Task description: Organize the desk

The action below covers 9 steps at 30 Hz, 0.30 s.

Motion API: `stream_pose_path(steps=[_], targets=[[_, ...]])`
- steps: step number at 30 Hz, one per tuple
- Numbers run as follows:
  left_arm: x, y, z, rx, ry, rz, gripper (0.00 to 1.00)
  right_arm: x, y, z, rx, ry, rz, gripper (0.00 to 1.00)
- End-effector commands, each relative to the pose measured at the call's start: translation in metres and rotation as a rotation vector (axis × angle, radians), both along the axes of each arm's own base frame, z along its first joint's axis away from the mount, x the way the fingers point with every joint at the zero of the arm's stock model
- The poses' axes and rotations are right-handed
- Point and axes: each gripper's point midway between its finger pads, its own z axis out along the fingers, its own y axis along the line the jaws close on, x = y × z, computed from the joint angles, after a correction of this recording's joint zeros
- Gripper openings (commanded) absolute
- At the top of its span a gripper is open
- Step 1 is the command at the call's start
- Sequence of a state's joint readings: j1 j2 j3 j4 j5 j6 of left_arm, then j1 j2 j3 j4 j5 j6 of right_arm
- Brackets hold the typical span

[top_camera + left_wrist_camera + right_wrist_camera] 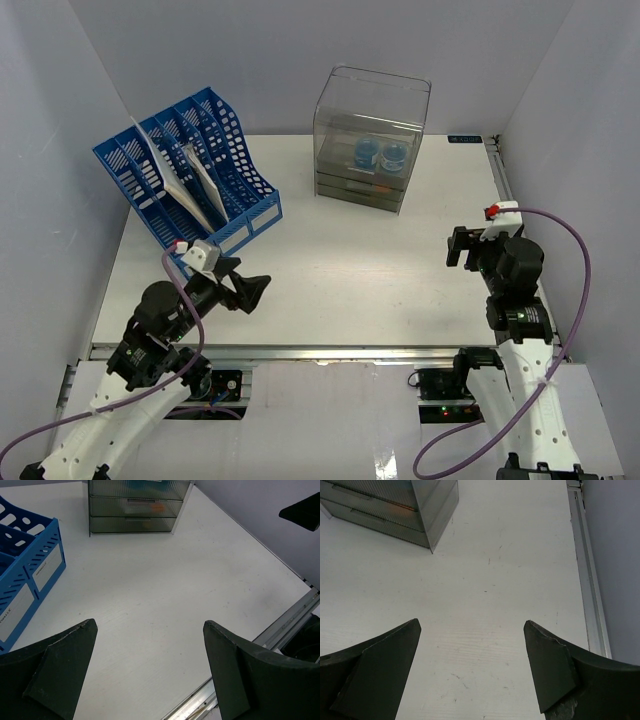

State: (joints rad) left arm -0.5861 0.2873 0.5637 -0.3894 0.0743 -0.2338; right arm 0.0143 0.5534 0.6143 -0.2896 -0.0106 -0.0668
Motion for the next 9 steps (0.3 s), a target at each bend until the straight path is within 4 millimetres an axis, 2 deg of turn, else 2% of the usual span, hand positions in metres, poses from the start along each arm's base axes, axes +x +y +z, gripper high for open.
stream_pose_path(steps=[1,9], targets=[[-0.0002,0.0055,0.0012,-0.011,-0.008,0.027,0.98,-0.0027,0.0013,0.0062,0.005,-0.045,0.008,0.9],[0.001,0.0067,-0.0012,-0.012,0.002,0.038,0.98,-0.0069,0.0015,0.0086,-0.027,-0.085,0.026,0.9]])
